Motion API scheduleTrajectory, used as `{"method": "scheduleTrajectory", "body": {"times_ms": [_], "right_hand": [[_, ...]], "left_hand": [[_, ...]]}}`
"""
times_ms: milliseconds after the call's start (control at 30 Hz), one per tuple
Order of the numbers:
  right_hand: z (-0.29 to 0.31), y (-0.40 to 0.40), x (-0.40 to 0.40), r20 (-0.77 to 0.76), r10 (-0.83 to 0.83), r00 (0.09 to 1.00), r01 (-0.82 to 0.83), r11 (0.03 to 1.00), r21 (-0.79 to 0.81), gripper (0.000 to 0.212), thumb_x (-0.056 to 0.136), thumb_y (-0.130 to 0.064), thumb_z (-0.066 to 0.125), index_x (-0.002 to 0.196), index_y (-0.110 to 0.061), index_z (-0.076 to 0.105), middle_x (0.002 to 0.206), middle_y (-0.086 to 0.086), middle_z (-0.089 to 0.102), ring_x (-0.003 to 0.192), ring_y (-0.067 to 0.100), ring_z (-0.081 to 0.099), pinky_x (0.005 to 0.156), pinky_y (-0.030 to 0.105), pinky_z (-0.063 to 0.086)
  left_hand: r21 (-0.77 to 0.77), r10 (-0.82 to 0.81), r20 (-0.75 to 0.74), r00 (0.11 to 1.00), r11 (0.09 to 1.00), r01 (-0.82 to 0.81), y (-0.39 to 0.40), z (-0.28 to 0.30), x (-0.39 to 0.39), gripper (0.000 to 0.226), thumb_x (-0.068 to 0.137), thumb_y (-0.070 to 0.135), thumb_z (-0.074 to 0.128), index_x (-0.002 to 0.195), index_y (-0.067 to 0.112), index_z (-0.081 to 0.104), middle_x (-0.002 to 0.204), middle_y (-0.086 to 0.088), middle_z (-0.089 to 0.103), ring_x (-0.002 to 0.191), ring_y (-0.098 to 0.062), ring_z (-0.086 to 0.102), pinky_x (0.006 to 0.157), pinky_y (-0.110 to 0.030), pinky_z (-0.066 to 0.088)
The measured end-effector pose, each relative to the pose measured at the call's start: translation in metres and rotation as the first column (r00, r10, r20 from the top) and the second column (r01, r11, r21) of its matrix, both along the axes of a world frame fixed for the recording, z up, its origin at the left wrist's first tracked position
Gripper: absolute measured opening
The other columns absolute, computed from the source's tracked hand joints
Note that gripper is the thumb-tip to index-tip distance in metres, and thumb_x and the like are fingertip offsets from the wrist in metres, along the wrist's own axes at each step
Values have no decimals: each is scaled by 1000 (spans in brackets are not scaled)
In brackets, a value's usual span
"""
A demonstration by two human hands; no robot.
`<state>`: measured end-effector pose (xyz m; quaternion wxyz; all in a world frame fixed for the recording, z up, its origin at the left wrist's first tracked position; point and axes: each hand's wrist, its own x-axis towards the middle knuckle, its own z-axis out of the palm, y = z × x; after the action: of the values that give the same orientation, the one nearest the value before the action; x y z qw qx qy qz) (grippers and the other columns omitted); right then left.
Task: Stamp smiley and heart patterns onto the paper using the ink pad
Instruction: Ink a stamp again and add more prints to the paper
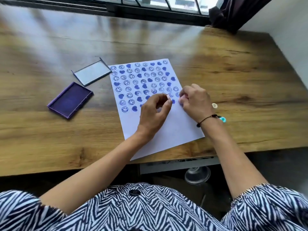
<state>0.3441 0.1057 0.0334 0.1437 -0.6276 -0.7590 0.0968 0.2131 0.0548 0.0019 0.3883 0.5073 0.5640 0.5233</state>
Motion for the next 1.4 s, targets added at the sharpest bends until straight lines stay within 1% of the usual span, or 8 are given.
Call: {"method": "scheduleTrajectory", "body": {"times_ms": [400,600,800,933,1067,1167,1233,1400], "right_hand": [[1,5,-10,164,72,984,-69,997,-22,12,78,0,48,84,-5,57,94,20,57,82,42,60,66,39,46],[-1,8,-7,206,109,972,-103,994,-43,12,79,-2,49,88,-6,55,97,20,55,81,43,60,61,34,34],[4,8,-5,166,115,979,-100,990,-95,14,82,-5,50,93,-7,58,101,19,57,88,40,59,71,39,47],[19,-3,8,-130,-19,991,25,999,43,10,79,-4,54,84,-4,63,93,17,64,85,35,59,73,39,48],[40,-31,23,-423,-104,900,192,966,172,8,83,-6,55,77,-10,59,75,-2,58,68,32,62,63,47,54],[41,-44,24,-443,-129,887,206,970,130,7,84,-7,57,79,-11,59,80,3,61,69,33,63,61,45,55],[37,-49,19,-501,-149,852,199,979,47,5,84,-8,59,81,-11,60,82,9,65,62,31,63,49,37,56],[28,-61,0,-772,-206,602,123,979,-166,12,82,-7,65,79,-18,61,66,0,65,46,12,62,47,24,54]], "left_hand": [[15,-23,41,999,1000,23,-1,-2,0,18,84,18,59,97,6,61,92,-5,66,82,-8,61,78,-19,48],[25,-35,48,998,999,34,-1,-2,1,19,82,21,58,96,8,61,92,-4,66,83,-10,62,79,-19,49],[13,-47,29,998,999,47,-1,-3,-1,15,84,20,59,96,12,62,96,-7,68,84,-7,61,78,-13,47],[-2,-56,57,997,998,56,0,-3,-2,13,85,21,58,96,15,61,94,-3,66,81,-3,60,75,-10,45],[-4,-61,80,995,998,62,-1,-2,-1,14,85,20,58,98,15,61,92,0,64,81,1,59,75,-7,43],[-16,-70,117,991,997,73,0,0,-2,15,84,20,59,98,16,61,90,2,64,80,1,59,76,-11,44],[-31,-99,142,985,994,104,-1,2,-3,15,83,19,60,98,17,62,90,3,65,79,1,59,78,-14,44],[18,-296,277,914,953,303,-2,12,-6,14,85,11,58,98,12,64,79,2,64,72,-5,57,73,-20,48]]}}
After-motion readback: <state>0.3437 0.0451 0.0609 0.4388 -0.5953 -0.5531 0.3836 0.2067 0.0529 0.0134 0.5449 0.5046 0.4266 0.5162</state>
